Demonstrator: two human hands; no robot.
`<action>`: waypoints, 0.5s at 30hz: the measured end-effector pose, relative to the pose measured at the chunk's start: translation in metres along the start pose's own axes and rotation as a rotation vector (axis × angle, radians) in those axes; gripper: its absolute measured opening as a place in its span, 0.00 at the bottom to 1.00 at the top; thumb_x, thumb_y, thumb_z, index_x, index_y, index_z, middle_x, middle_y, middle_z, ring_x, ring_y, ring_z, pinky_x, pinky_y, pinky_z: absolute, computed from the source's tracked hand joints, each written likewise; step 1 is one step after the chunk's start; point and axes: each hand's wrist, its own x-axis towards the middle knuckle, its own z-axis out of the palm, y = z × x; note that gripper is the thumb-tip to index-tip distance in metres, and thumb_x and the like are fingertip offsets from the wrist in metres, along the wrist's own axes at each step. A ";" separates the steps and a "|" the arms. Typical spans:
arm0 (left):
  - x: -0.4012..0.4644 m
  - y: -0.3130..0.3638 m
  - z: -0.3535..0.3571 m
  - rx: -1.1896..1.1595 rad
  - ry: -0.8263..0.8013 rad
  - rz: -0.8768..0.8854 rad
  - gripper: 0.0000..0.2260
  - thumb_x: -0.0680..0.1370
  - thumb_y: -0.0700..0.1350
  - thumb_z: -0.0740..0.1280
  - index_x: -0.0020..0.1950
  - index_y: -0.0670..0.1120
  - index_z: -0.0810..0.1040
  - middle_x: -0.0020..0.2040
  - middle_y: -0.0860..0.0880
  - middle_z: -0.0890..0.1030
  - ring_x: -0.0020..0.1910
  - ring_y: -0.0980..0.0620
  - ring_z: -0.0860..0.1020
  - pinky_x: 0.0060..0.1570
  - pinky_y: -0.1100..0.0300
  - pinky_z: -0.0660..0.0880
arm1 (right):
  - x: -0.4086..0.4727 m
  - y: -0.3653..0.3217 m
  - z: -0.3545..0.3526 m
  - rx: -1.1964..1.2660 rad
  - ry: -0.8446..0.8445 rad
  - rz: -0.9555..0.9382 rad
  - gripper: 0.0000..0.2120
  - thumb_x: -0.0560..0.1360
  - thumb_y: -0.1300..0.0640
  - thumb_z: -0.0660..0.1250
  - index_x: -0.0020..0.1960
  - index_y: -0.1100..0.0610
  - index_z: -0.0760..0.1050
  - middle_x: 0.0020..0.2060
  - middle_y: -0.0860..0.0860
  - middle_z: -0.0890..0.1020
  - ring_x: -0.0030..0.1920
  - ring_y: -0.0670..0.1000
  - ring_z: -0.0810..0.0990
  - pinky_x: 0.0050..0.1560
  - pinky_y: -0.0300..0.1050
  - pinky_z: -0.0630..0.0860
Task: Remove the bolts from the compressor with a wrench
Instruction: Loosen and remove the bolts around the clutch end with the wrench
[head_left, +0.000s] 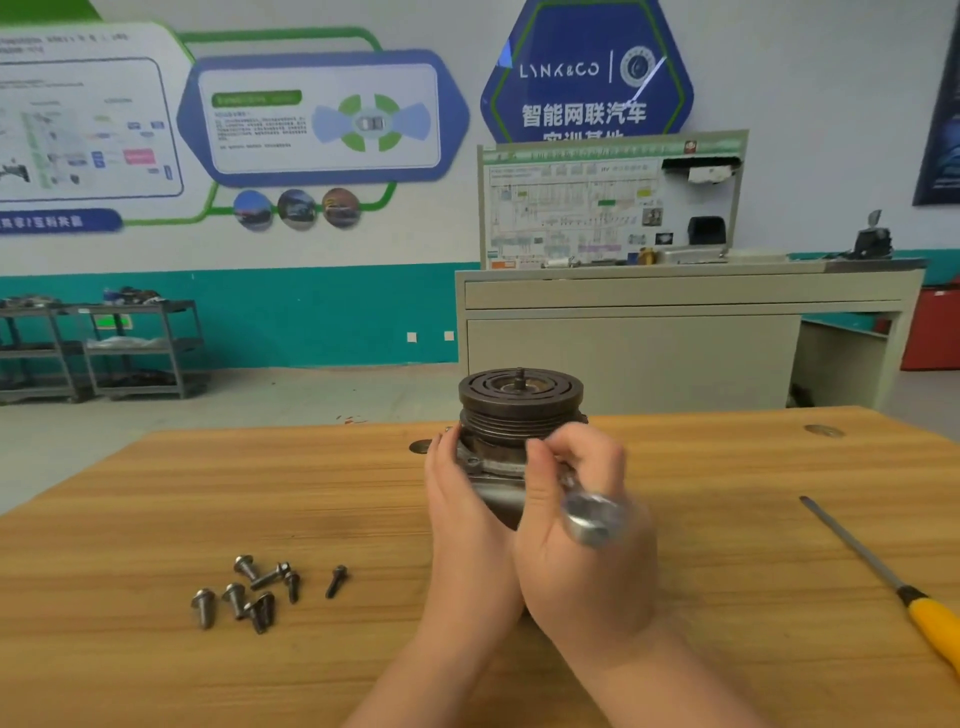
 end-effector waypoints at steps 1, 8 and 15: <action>-0.001 0.000 -0.002 -0.009 0.008 -0.020 0.47 0.63 0.62 0.74 0.73 0.60 0.47 0.72 0.52 0.61 0.70 0.52 0.65 0.72 0.51 0.64 | -0.005 -0.002 -0.001 0.098 0.033 0.105 0.10 0.83 0.48 0.52 0.53 0.54 0.65 0.35 0.48 0.76 0.31 0.46 0.78 0.30 0.35 0.74; 0.003 -0.008 -0.006 -0.024 -0.006 -0.041 0.60 0.60 0.59 0.80 0.79 0.55 0.42 0.76 0.56 0.55 0.75 0.58 0.55 0.75 0.57 0.55 | 0.007 0.014 -0.009 0.635 0.394 0.680 0.09 0.76 0.65 0.53 0.47 0.51 0.63 0.28 0.51 0.78 0.23 0.49 0.68 0.25 0.38 0.65; 0.006 -0.015 -0.008 -0.108 -0.001 -0.063 0.49 0.63 0.75 0.64 0.78 0.60 0.47 0.70 0.65 0.59 0.70 0.67 0.58 0.70 0.62 0.59 | 0.044 0.073 -0.001 0.994 0.196 1.409 0.09 0.80 0.65 0.51 0.43 0.57 0.66 0.22 0.53 0.75 0.18 0.49 0.69 0.21 0.34 0.64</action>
